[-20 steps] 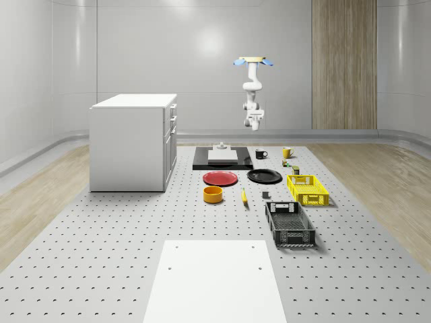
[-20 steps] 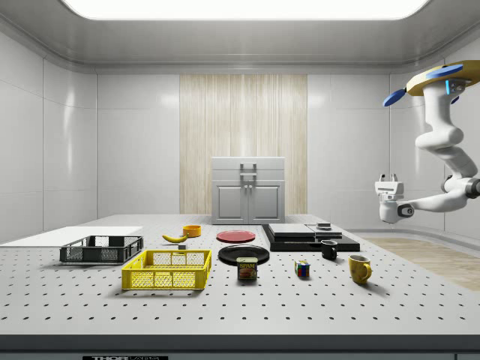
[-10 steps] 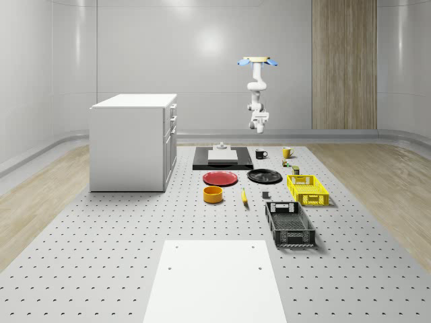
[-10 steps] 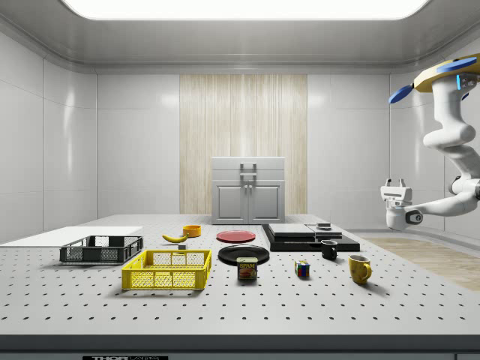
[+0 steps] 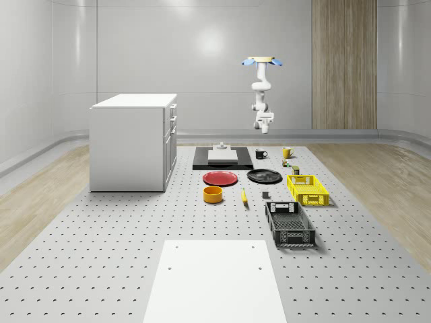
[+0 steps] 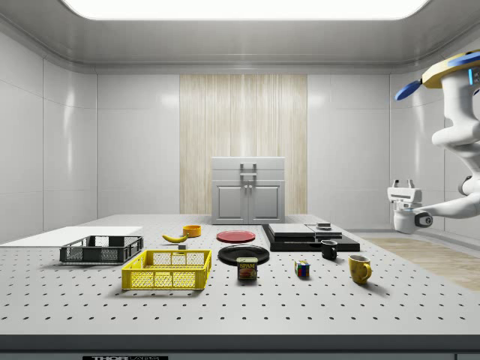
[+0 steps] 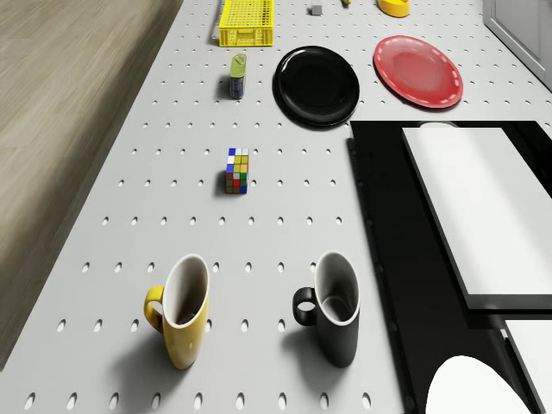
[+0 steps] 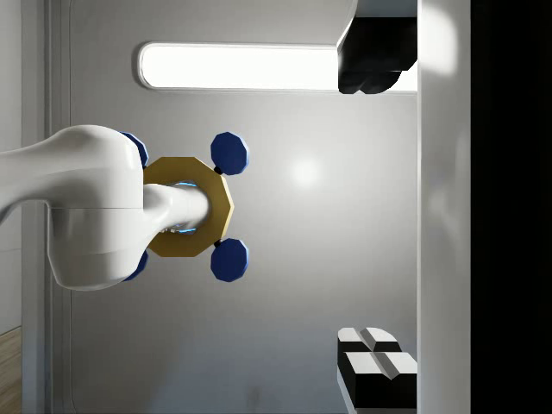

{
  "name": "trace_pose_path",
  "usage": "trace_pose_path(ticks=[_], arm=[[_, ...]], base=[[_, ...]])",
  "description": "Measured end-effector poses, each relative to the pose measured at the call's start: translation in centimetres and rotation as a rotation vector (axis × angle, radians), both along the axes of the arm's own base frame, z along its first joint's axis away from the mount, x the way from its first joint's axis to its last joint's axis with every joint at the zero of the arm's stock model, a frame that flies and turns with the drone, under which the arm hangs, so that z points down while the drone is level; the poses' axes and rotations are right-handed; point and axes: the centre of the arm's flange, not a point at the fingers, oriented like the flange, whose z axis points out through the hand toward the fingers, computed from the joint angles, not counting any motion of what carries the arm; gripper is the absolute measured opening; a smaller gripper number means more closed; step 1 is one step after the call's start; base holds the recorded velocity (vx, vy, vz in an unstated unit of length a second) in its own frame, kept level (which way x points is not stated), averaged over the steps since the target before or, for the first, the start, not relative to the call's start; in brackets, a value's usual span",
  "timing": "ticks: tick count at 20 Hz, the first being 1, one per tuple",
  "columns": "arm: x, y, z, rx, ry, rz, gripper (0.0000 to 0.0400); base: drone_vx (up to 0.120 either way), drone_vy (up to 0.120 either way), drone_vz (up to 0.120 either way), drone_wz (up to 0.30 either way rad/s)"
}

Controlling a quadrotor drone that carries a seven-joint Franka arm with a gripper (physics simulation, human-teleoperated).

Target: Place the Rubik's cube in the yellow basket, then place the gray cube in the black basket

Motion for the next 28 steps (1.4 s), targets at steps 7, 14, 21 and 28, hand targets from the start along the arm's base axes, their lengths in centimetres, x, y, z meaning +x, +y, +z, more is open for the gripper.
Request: trace_pose_path(ticks=[7, 14, 21, 28], arm=[[-0.05, 0.01, 0.02, -0.001, -0.005, 0.000, 0.0400], [-0.10, 0.06, 0.03, -0.006, -0.011, 0.000, 0.0400], [-0.16, 0.20, 0.02, -0.020, -0.016, 0.000, 0.0400], [-0.21, 0.65, 0.00, -0.066, -0.021, -0.001, 0.0400]], base=[[0.000, 0.120, 0.000, 0.000], [0.000, 0.120, 0.000, 0.000], [0.000, 0.120, 0.000, 0.000], [0.080, 0.120, 0.000, 0.000]])
